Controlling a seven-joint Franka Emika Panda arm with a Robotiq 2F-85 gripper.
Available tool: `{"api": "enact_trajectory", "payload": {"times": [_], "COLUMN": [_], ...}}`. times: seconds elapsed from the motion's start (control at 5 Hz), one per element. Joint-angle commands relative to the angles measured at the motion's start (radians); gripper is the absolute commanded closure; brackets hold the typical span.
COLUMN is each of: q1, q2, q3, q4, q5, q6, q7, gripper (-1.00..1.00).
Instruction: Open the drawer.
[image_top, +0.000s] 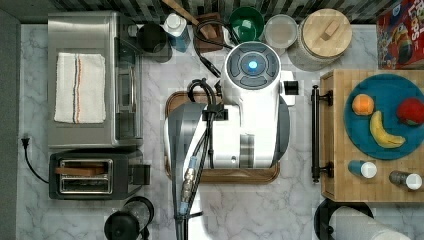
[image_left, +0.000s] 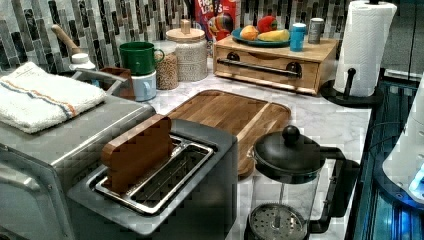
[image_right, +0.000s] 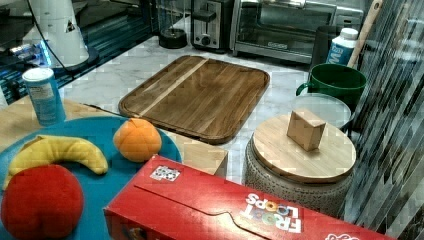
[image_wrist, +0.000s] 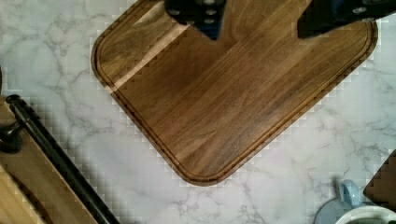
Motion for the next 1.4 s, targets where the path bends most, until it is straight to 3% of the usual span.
{"api": "enact_trajectory", "payload": {"times": [0.2, 0.4, 0.6, 1.4], "q1": [0.001, -0.004, -0.008, -0.082], "q2": [0.0, 0.0, -0.032, -0.059], "q3": [0.001, 0.006, -0.007, -0.055], "q4": [-0.001, -0.001, -0.079, -0.205], "q5": [-0.001, -0.001, -0.025, -0.109], "q6": [0.001, 0.001, 0.066, 0.156], "q7": [-0.002, -0.002, -0.071, -0.519], "gripper": [-1.0, -1.0, -1.0, -1.0]}}
